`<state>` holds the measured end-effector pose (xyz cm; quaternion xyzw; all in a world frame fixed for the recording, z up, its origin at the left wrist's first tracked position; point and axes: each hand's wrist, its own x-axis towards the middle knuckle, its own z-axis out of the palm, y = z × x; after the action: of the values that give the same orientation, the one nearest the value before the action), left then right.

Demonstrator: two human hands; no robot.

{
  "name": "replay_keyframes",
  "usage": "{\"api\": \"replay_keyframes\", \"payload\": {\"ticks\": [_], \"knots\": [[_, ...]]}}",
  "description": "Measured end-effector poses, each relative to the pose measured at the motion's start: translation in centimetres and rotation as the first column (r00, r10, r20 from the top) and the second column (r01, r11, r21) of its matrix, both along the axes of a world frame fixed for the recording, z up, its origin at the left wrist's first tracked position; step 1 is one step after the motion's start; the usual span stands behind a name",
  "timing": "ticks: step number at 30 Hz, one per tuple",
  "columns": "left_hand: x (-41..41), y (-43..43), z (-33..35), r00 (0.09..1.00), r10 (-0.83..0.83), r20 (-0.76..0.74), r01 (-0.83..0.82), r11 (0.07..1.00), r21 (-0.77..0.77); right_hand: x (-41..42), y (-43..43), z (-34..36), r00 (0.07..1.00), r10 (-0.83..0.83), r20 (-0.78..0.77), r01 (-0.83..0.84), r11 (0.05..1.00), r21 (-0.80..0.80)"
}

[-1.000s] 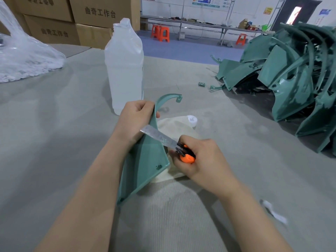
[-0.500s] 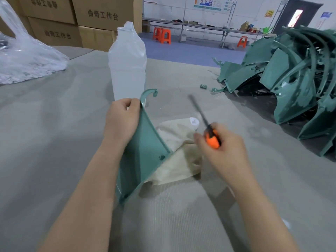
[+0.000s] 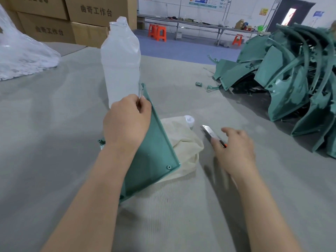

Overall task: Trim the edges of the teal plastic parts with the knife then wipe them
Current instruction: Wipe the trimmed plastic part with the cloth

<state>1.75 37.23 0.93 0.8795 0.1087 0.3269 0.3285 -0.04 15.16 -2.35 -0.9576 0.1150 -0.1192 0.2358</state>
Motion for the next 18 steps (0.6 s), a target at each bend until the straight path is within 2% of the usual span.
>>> {"api": "replay_keyframes", "payload": {"ticks": [2,4,5,7,10,12,15,17,18], "knots": [[0.0,-0.2,0.0,1.000,-0.008,-0.019,0.008,1.000,0.001,-0.8,1.4,1.0,0.956,0.129,0.265,-0.204,0.939,0.276],[0.0,-0.3,-0.1,0.999,-0.015,-0.030,0.015,1.000,0.005,-1.9,3.3,1.8,0.875,0.383,0.297,-0.484,0.729,0.484],[0.0,-0.3,-0.2,0.999,-0.015,-0.035,0.016,1.000,0.006,-2.4,4.2,1.8,0.818,0.511,0.264,-0.567,0.637,0.522],[0.1,-0.2,-0.2,0.999,-0.021,-0.032,0.021,1.000,0.003,-3.0,5.4,1.3,0.713,0.670,0.209,-0.675,0.574,0.464],[0.0,-0.3,-0.2,0.999,-0.044,-0.032,0.043,0.999,-0.014,-3.0,5.6,1.0,0.680,0.698,0.223,-0.732,0.625,0.272],[-0.1,-0.4,-0.2,0.996,-0.076,-0.039,0.076,0.997,-0.015,-2.9,5.3,1.2,0.692,0.671,0.265,-0.721,0.632,0.285],[0.0,0.1,0.2,0.990,-0.140,-0.010,0.138,0.988,-0.071,-2.1,4.4,0.9,0.811,0.449,0.375,-0.574,0.732,0.367],[0.1,0.7,0.6,0.978,-0.200,0.064,0.210,0.948,-0.239,-1.8,4.4,0.7,0.832,0.361,0.421,-0.504,0.809,0.303],[0.1,1.1,0.8,0.963,-0.239,0.121,0.267,0.886,-0.379,-1.8,4.8,0.6,0.839,0.393,0.376,-0.495,0.839,0.227]]}}
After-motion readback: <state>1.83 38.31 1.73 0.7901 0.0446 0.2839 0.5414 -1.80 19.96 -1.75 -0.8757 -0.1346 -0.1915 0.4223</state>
